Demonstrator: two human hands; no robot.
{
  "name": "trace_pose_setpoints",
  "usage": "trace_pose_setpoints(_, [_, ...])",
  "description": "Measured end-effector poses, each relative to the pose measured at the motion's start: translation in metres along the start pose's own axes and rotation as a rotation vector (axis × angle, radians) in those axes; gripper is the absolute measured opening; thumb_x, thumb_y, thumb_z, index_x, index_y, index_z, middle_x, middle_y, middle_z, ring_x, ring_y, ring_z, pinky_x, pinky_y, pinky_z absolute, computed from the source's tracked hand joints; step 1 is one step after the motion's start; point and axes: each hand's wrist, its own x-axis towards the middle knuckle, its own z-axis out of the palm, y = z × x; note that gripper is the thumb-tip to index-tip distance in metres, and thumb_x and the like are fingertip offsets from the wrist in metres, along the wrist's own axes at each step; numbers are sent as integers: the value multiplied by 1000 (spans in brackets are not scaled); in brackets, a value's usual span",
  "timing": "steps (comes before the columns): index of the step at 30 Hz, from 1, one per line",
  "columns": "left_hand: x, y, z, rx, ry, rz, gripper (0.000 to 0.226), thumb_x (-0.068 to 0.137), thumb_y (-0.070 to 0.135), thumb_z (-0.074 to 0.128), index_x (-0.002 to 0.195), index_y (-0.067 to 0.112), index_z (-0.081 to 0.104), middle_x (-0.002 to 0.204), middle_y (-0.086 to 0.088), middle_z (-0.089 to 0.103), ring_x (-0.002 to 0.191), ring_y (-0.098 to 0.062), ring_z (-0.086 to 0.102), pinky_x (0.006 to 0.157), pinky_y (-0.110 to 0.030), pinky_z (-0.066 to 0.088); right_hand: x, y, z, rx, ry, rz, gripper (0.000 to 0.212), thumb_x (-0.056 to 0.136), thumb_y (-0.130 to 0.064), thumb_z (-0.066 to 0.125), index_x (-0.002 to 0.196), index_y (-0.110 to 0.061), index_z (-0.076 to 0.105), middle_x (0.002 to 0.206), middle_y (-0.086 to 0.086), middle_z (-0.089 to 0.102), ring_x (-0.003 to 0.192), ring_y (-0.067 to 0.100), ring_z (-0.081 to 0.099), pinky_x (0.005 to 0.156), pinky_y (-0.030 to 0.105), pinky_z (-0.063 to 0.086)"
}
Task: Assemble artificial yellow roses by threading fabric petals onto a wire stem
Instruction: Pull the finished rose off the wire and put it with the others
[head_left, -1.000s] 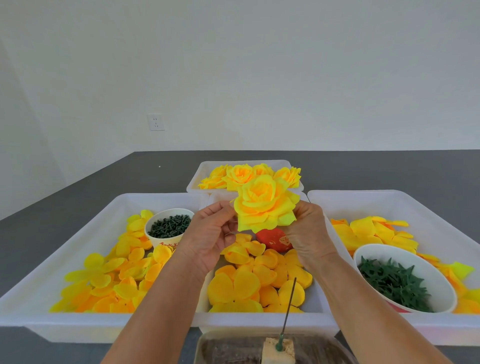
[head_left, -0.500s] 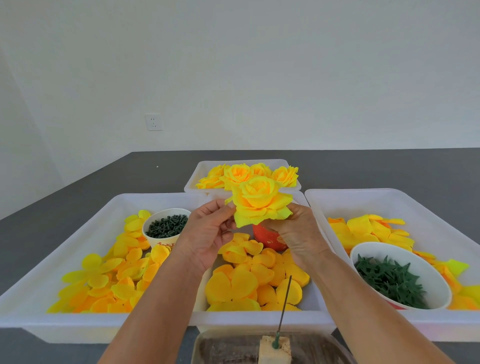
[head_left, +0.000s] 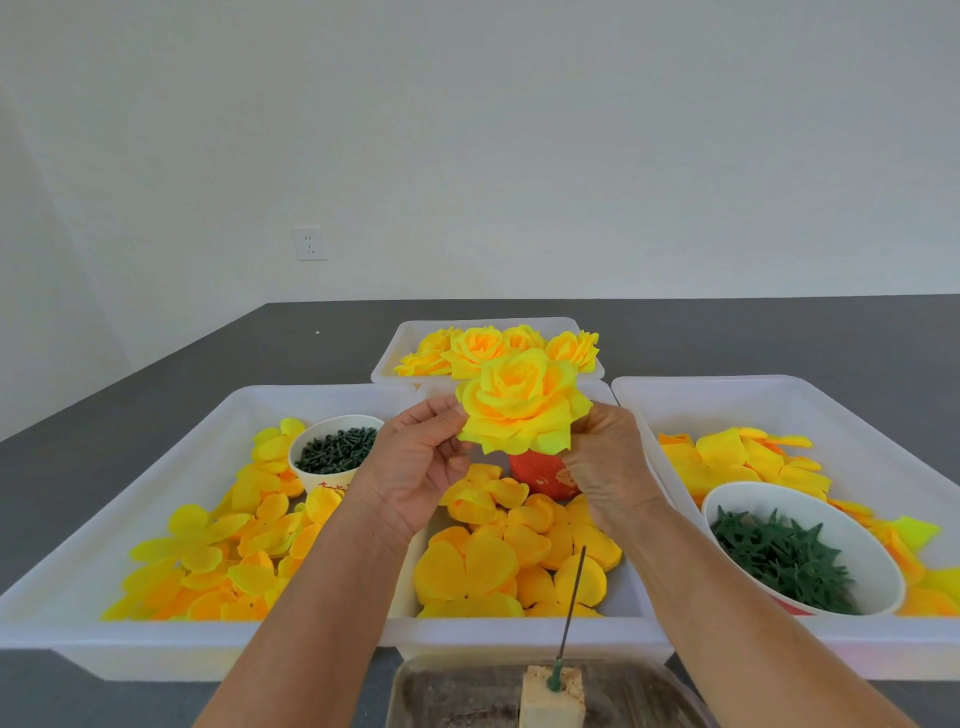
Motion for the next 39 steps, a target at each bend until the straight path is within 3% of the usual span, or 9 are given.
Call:
trace_pose_setpoints(5, [-2,1,1,-7,-29,-75,23,76,29,63,92,12,60,65,-1,58,49,-9,57,41,-16,42,4,4,-1,-39,62,-39,26,74,5,72,61,-17,67,52,-14,64,52,-4,53,49,9,43])
trace_pose_setpoints(8, [-2,2,2,33,-26,-74,44,71,45,62,101,13,62,77,-4,62,56,-10,61,43,-17,45,7,8,-1,-141,89,-72,18,81,2,67,64,0,64,62,16,65,55,6,49,48,9,40])
trace_pose_setpoints(11, [-3,2,2,48,-37,-26,30,69,31,65,93,13,64,78,-4,65,57,-9,58,44,-17,45,8,13,-2,-145,113,-136,37,81,6,65,51,-15,55,48,-8,51,46,-4,46,45,5,36])
trace_pose_setpoints(16, [-1,2,-1,15,5,36,29,63,10,66,91,5,66,73,-4,69,58,-10,59,45,-17,46,8,14,-1,-173,93,-163,19,79,7,66,61,5,62,52,-6,52,49,-7,49,48,5,39])
trace_pose_setpoints(21, [1,0,-3,42,42,97,26,70,7,64,97,4,66,86,-10,69,78,-21,58,63,-29,47,2,5,-2,-106,16,-160,30,78,2,70,68,-27,68,65,-16,65,63,-6,61,58,8,48])
trace_pose_setpoints(24, [1,-1,-4,66,68,125,15,82,2,60,94,9,64,84,-9,67,73,-20,57,56,-27,50,0,2,-2,-87,14,-162,35,74,1,73,71,-33,69,69,-19,67,67,-3,63,62,12,51])
trace_pose_setpoints(27, [2,-4,-4,134,74,133,7,84,8,60,85,11,67,74,-5,69,64,-17,62,57,-27,51,-1,1,-3,-112,21,-190,36,72,5,74,72,-30,69,69,-20,67,67,-4,64,62,10,50])
trace_pose_setpoints(32, [1,-5,-3,190,83,135,6,77,11,67,82,12,69,72,-6,69,65,-20,59,57,-27,52,-1,3,-2,-220,9,-201,12,70,7,75,77,-3,73,72,-5,67,65,-1,60,59,8,49])
trace_pose_setpoints(39, [1,-5,-3,190,60,58,67,66,50,66,116,5,63,103,-20,63,88,-30,58,77,-40,47,0,3,-2,-307,86,-222,13,69,7,75,61,4,67,52,-18,52,48,-3,52,49,5,39])
